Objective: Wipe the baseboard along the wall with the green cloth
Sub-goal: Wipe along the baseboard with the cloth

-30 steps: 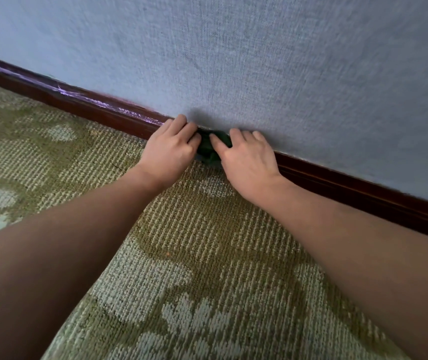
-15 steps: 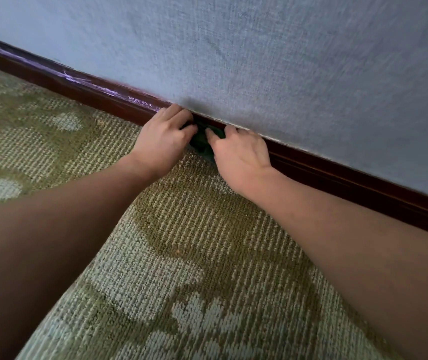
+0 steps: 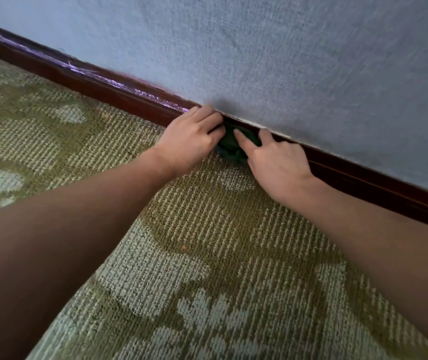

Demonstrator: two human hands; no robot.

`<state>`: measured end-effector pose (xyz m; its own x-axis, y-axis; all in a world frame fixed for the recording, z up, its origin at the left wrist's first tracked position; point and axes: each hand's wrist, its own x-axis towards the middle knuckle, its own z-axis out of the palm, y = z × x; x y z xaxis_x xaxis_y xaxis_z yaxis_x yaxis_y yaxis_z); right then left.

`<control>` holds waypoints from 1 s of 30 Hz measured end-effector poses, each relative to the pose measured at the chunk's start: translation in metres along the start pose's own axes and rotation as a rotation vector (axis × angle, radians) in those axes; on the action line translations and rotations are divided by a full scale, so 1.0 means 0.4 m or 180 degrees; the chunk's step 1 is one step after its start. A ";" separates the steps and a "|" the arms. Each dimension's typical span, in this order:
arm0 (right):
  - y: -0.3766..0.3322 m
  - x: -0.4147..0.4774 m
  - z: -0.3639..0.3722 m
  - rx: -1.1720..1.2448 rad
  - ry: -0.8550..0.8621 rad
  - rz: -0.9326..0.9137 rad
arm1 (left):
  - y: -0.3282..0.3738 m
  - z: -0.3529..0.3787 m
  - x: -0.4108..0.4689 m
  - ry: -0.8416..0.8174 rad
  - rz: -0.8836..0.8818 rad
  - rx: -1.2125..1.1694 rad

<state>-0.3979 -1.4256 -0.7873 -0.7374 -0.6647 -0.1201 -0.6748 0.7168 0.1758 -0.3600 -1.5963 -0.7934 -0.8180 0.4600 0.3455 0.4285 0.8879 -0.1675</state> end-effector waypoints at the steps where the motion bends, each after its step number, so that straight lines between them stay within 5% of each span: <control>1: -0.006 0.007 0.003 0.0057 -0.0016 0.0004 | -0.004 0.000 -0.002 -0.0022 -0.0024 -0.0079; 17: -0.060 -0.006 -0.018 0.0610 -0.0274 -0.0150 | -0.025 -0.014 -0.071 -0.0577 -0.0100 -0.0068; 30: -0.063 0.047 -0.052 0.0069 0.0184 -0.0059 | -0.058 -0.035 -0.051 -0.0039 -0.0473 0.0306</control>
<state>-0.3939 -1.4605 -0.7736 -0.7222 -0.6885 -0.0664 -0.6892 0.7083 0.1528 -0.3478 -1.6263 -0.7836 -0.8744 0.3232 0.3620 0.2644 0.9428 -0.2031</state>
